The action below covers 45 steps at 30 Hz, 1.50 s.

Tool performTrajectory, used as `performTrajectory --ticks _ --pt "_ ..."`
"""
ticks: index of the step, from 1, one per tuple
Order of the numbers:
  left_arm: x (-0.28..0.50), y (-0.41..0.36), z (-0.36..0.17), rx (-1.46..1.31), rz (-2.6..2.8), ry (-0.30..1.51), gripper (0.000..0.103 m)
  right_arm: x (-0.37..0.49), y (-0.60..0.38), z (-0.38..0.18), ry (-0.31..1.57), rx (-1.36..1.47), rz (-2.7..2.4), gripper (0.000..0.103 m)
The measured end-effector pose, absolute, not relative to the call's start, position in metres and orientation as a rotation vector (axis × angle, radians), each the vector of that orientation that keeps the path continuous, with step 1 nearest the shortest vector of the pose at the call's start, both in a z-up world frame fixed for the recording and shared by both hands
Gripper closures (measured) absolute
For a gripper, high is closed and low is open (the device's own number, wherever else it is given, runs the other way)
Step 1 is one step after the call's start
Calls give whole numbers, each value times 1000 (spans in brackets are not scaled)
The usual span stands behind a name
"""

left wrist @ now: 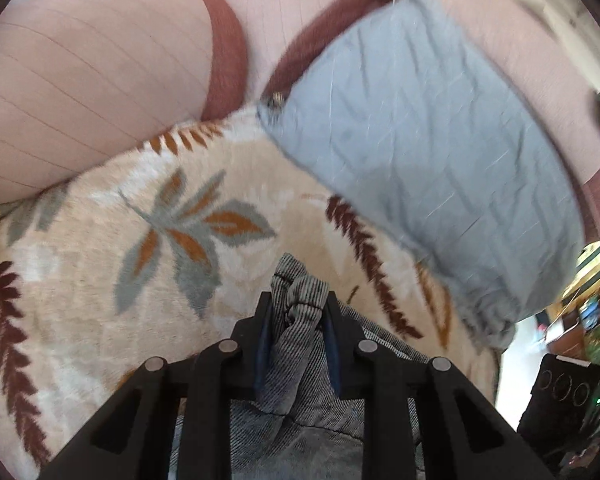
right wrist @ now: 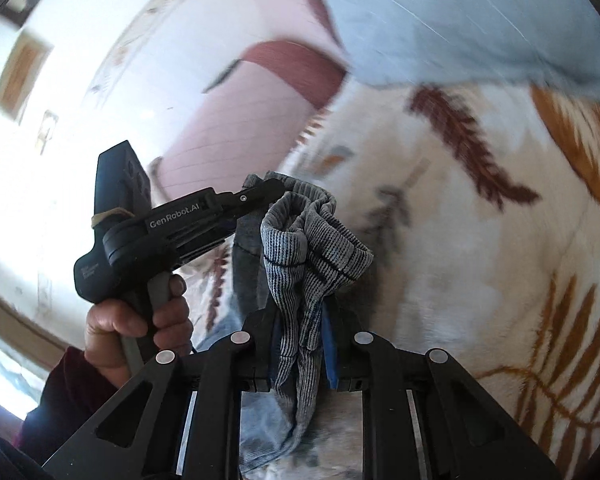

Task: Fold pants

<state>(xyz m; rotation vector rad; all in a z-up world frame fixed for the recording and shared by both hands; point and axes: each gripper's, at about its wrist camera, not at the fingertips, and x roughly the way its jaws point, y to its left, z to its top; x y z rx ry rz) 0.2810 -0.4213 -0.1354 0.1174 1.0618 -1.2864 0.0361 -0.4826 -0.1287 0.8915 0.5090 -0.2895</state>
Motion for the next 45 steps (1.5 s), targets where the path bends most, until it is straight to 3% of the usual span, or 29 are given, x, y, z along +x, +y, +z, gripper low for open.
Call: performTrajectory --ticks 9,22,25,27,32,37,39,45 --pt "306 -307 -101 -15 -1237 1007 78 60 -402 -86 503 632 -136 87" --pt "325 -157 -166 -60 -987 1124 71 106 -260 -132 793 408 105 85" --pt "328 -130 -170 -86 -912 1139 70 116 -241 -147 882 423 173 66" --pt "327 -114 -170 -91 -878 1135 67 121 -234 -152 952 466 272 47" --pt "312 -83 -157 -118 -886 1090 62 115 -261 -131 865 535 373 45" --pt "289 -96 -143 -152 -922 1048 56 115 -321 -127 763 633 138 42" --pt "278 -107 -145 -168 -914 1047 50 115 -337 -135 763 673 65 42" --pt "248 -137 -186 28 -717 1163 50 125 -338 -172 906 693 18 44"
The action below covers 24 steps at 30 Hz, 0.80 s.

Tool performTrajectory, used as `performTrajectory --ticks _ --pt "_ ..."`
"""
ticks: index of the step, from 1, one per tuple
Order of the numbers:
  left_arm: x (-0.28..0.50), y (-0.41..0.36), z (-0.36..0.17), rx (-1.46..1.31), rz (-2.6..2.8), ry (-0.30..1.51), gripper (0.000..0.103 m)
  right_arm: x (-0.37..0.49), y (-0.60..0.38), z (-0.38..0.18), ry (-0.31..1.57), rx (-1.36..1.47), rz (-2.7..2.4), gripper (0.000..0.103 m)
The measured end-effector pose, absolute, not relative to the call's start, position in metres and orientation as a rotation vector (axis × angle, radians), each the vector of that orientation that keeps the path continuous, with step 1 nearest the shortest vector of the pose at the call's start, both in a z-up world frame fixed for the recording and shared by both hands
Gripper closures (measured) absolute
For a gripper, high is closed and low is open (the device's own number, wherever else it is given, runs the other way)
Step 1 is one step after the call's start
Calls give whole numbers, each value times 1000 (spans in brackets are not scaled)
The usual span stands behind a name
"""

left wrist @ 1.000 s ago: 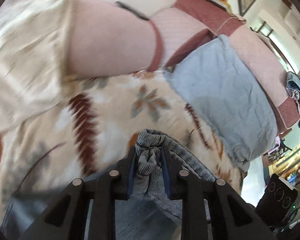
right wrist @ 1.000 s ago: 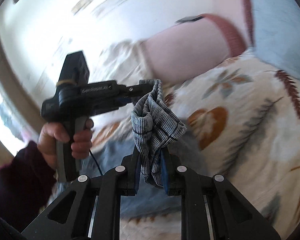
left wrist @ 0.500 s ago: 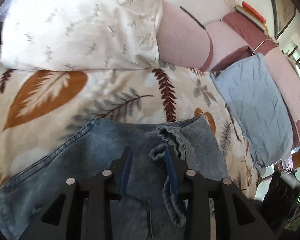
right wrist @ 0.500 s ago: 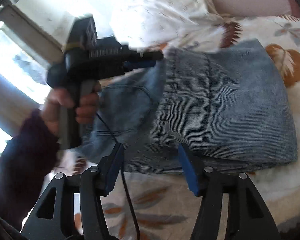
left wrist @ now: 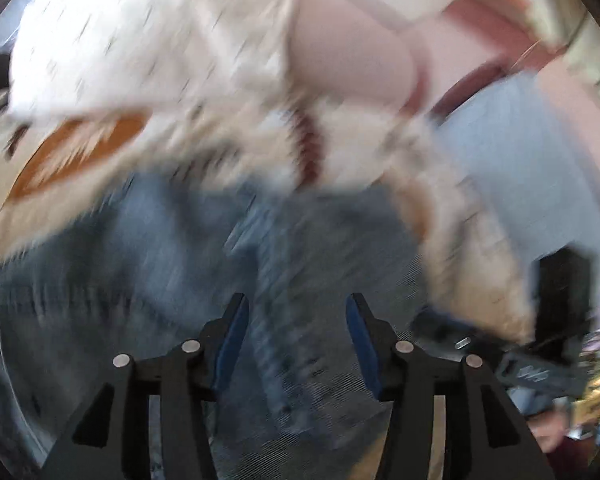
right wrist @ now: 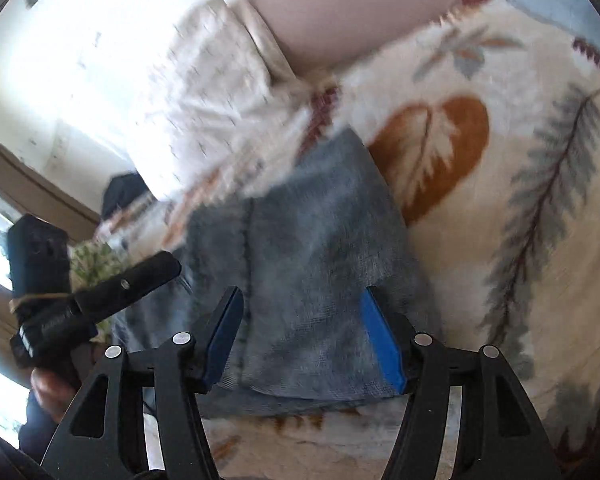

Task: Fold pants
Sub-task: 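Lower the folded hem onto the jeans and open both tools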

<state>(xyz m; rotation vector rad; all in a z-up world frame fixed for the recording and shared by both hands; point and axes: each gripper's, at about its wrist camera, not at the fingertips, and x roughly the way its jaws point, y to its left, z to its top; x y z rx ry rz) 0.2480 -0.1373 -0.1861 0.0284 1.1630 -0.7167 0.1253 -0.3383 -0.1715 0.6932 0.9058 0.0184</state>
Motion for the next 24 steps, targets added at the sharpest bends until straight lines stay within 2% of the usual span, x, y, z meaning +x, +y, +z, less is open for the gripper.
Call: performTrajectory --ticks 2,4,7,8,9,18,24 --pt "243 -134 -209 30 -659 1239 51 125 -338 -184 968 702 1 45" --pt "232 -133 -206 65 -671 1180 51 124 -340 -182 971 716 5 45" --pt "227 -127 -206 -14 -680 1216 52 123 -344 -176 974 727 -3 44" --pt "224 -126 -207 -42 -689 1227 56 123 -344 -174 967 727 -8 44" --pt "221 -125 -207 -53 -708 1232 65 123 -345 -168 949 723 -9 43" --pt "205 -120 -197 -89 -749 1211 71 166 -343 -130 815 711 103 42" --pt "203 -119 -206 -103 -741 1234 71 216 -335 -159 891 708 95 42"
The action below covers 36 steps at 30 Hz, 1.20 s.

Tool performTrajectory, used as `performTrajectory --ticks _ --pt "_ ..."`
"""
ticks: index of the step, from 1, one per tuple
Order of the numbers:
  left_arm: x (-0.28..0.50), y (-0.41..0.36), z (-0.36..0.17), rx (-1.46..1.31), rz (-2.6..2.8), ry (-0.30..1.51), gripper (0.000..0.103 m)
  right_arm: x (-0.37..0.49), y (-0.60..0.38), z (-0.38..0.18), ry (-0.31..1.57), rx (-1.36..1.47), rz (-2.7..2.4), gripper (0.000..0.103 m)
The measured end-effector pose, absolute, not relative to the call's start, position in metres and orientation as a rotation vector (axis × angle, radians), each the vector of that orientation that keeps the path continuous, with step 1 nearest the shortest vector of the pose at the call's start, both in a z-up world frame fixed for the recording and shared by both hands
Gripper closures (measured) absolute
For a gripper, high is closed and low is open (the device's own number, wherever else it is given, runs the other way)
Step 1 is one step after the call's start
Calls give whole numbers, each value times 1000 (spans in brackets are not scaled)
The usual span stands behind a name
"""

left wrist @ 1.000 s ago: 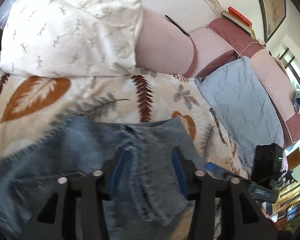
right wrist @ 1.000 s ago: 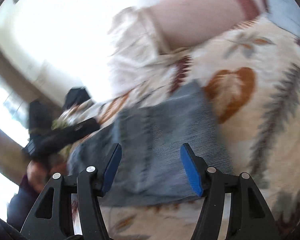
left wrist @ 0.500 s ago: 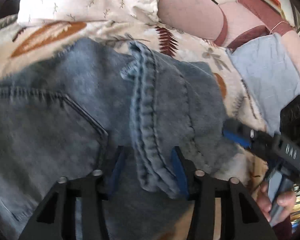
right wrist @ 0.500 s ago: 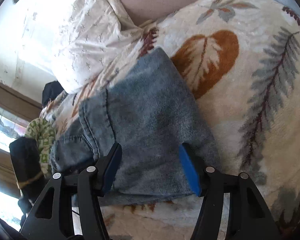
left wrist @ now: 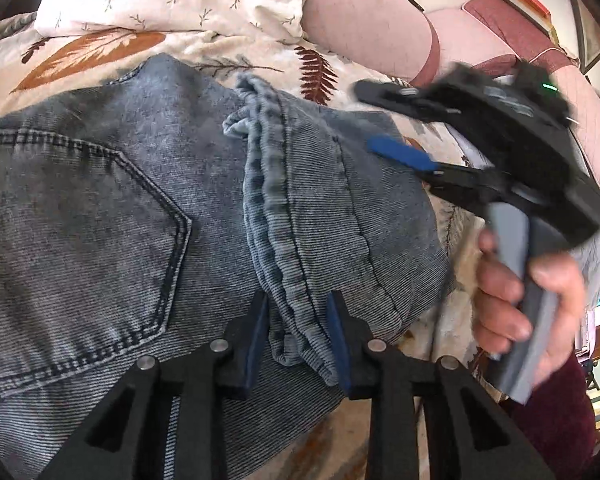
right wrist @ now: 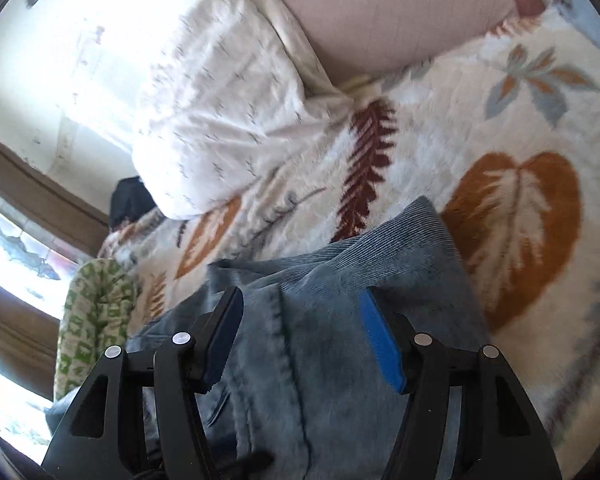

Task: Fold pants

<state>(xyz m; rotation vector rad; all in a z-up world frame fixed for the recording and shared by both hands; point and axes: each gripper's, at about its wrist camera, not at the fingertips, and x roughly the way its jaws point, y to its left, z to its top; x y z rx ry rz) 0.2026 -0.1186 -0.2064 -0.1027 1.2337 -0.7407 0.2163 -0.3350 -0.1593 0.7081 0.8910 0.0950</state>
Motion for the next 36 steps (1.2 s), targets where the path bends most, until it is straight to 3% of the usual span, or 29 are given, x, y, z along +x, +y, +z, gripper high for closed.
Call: performTrajectory --ticks 3,5,7,13,18,25,31,36 --pt "202 -114 -207 -125 -743 1245 71 232 -341 -188 955 745 96 39" --pt "202 -109 -206 -152 -746 1253 71 230 -347 -190 890 799 124 31" --pt "199 -101 -202 -164 -740 1247 71 228 -352 -188 878 856 120 31" --pt "157 -36 -150 -52 -634 1055 70 203 -345 -155 824 861 130 28" --pt "134 60 -125 -12 -381 918 41 176 -298 -125 806 762 201 28" --pt "147 176 -139 -231 -160 886 39 140 -190 -104 863 549 350 28" --pt "144 178 -158 -277 -224 957 39 125 -110 -108 930 352 451 28" --pt "151 171 -171 -324 -257 990 29 174 -78 -90 952 301 482 28"
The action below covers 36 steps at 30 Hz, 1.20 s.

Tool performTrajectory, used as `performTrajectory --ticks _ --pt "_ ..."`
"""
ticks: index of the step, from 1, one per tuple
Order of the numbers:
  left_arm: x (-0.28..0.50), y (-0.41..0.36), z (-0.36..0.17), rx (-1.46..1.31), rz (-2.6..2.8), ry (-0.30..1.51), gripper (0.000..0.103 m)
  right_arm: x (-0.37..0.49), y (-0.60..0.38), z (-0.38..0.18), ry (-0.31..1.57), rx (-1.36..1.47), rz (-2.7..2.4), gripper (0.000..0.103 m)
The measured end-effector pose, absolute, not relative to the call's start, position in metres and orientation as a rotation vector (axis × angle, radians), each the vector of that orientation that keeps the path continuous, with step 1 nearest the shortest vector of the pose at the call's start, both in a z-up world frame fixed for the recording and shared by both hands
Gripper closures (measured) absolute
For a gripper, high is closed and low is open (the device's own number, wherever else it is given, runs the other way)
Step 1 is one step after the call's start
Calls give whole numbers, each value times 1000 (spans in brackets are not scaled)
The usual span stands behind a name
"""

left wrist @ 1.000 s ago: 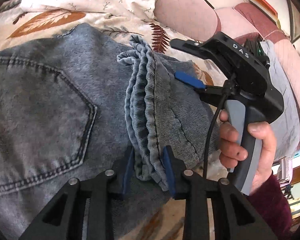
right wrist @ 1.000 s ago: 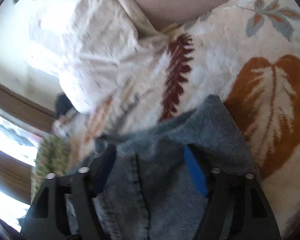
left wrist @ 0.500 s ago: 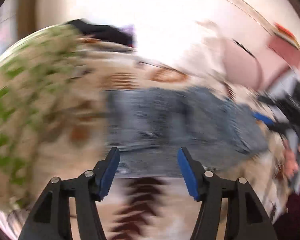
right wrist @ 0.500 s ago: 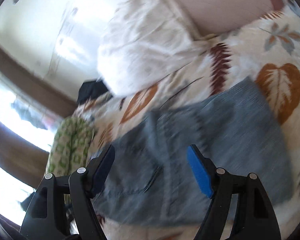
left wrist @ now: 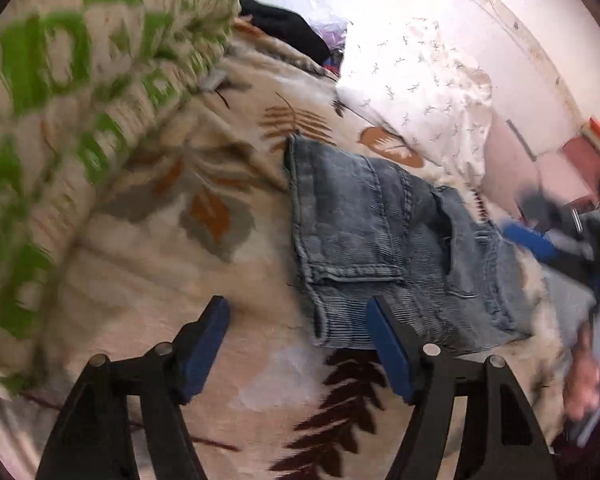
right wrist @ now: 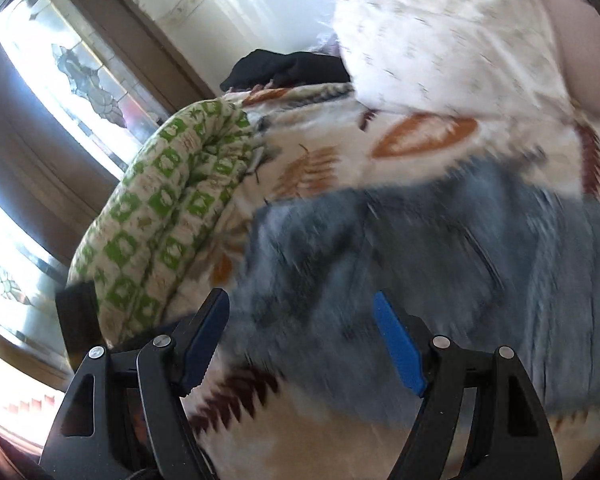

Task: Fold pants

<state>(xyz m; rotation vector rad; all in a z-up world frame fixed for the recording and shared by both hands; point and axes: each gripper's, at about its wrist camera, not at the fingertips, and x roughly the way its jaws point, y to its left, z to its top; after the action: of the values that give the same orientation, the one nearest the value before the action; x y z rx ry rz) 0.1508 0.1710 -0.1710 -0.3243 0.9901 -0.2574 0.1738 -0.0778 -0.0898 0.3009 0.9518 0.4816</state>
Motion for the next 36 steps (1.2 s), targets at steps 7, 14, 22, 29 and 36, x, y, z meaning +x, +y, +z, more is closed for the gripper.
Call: performTrajectory --ticks 7,14,22,29,36 --pt "158 170 -182 -417 -295 979 16 269 6 -90 1085 115 536 28" --pt "165 163 -185 -441 -310 980 17 314 72 -138 1247 -129 514 28" --pt "165 171 -196 -544 -317 990 67 325 76 -178 1315 -216 423 73" --pt "159 174 -180 -540 -359 924 90 316 37 -155 1265 -102 391 90" --pt "145 155 -151 -488 -494 814 90 284 3 -103 1110 24 390 91"
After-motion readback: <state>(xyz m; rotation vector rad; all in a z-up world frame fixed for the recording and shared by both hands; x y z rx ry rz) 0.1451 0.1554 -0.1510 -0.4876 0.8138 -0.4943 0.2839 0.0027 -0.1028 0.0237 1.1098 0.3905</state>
